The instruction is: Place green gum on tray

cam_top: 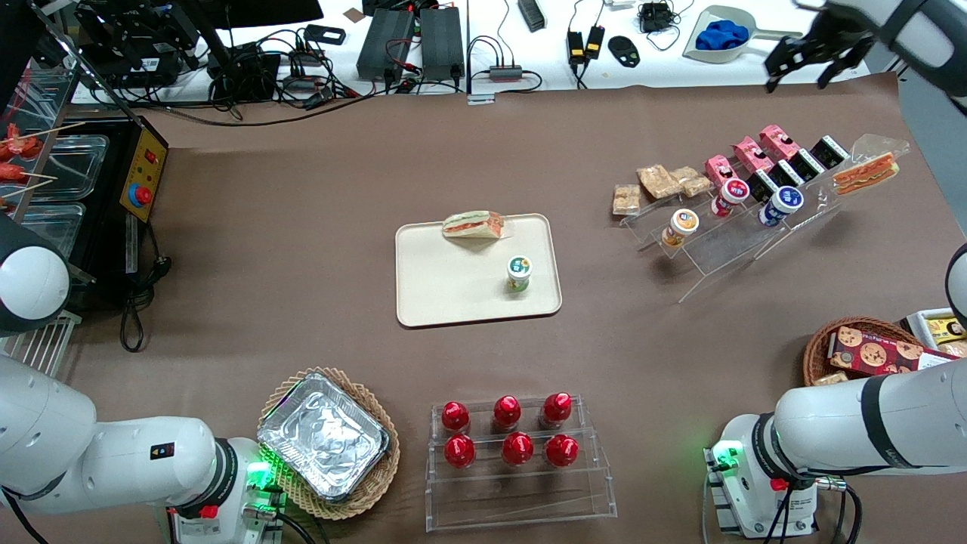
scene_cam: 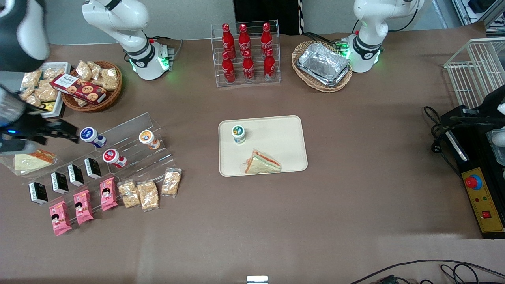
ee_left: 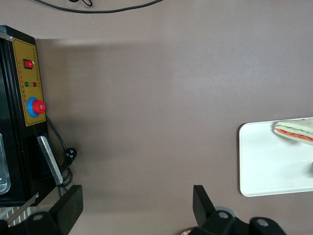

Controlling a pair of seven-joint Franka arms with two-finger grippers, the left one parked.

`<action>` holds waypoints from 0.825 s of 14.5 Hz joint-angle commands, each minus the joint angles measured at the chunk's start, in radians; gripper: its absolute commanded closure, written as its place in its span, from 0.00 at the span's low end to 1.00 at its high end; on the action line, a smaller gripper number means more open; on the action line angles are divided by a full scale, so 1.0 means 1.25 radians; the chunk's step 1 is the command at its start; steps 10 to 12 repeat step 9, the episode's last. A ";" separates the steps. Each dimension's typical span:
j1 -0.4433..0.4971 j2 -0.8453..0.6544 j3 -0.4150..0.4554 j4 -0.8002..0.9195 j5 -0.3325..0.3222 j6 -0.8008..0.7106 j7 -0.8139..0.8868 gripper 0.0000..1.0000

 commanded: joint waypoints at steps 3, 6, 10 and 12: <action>0.008 0.013 -0.041 0.054 0.016 -0.055 -0.023 0.00; 0.008 0.017 -0.058 0.080 0.016 -0.092 -0.023 0.00; 0.008 0.017 -0.059 0.084 0.017 -0.105 -0.023 0.00; 0.008 0.017 -0.059 0.084 0.017 -0.105 -0.023 0.00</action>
